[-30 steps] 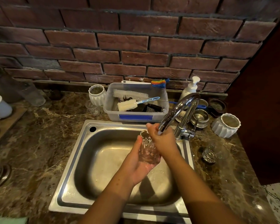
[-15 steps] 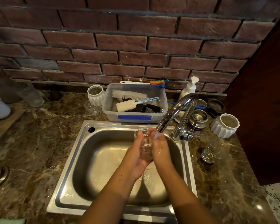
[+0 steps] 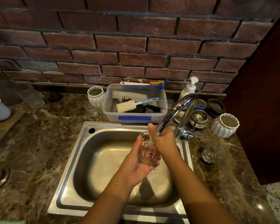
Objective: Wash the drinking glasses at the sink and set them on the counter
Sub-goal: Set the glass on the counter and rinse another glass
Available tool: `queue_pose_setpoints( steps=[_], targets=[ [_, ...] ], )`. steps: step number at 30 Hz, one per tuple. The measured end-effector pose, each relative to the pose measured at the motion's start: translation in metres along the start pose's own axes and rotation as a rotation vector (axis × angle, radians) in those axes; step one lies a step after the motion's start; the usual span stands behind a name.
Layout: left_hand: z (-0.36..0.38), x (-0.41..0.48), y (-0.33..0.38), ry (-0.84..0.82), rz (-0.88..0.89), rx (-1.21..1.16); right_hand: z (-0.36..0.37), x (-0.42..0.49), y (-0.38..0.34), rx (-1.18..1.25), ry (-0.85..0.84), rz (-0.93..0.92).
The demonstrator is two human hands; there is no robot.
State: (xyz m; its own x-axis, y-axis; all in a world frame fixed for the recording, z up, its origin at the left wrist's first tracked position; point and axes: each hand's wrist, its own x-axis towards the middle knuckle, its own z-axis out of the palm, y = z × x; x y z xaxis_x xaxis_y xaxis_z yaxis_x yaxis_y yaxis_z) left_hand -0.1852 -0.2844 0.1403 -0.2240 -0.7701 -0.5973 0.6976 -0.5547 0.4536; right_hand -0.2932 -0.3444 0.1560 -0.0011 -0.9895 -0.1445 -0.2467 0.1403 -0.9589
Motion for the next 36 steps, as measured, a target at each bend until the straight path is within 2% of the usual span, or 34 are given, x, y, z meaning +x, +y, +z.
queue_pose_setpoints(
  steps=[3,6,8,10,13,15,17,21,24,29,32,36],
  targets=[
    [-0.001,-0.003,0.004,0.060,0.020,0.158,0.002,0.001,0.003,-0.085,0.039,0.027],
    [0.008,-0.005,0.011,0.091,0.070,0.427,0.003,-0.001,0.007,-0.179,0.024,-0.034],
    [0.012,-0.004,0.011,0.127,0.107,0.522,0.003,-0.003,0.011,-0.163,0.034,-0.053],
    [0.015,-0.002,0.007,0.150,0.132,0.511,0.006,-0.006,0.017,-0.066,0.106,-0.015],
    [0.012,0.004,0.000,0.156,0.125,0.314,0.013,-0.014,0.017,0.234,0.190,0.200],
    [0.009,0.006,-0.005,0.143,0.121,0.149,0.018,-0.022,0.021,0.317,0.124,0.290],
    [0.005,0.005,-0.008,0.149,0.131,0.102,0.021,-0.031,0.027,0.324,0.007,0.319],
    [-0.001,0.002,-0.013,0.168,0.206,0.393,0.011,-0.042,0.035,0.492,-0.136,0.496],
    [0.002,-0.005,-0.016,0.242,0.215,0.622,0.000,-0.043,0.038,0.588,-0.191,0.650],
    [-0.004,-0.016,-0.019,0.303,0.186,0.935,-0.008,-0.053,0.039,0.510,-0.249,0.782],
    [-0.006,-0.021,-0.021,0.310,0.177,0.853,-0.011,-0.055,0.034,0.402,-0.249,0.715],
    [-0.003,-0.028,-0.021,0.294,0.146,0.730,-0.018,-0.054,0.024,0.117,-0.262,0.572]
  ],
)
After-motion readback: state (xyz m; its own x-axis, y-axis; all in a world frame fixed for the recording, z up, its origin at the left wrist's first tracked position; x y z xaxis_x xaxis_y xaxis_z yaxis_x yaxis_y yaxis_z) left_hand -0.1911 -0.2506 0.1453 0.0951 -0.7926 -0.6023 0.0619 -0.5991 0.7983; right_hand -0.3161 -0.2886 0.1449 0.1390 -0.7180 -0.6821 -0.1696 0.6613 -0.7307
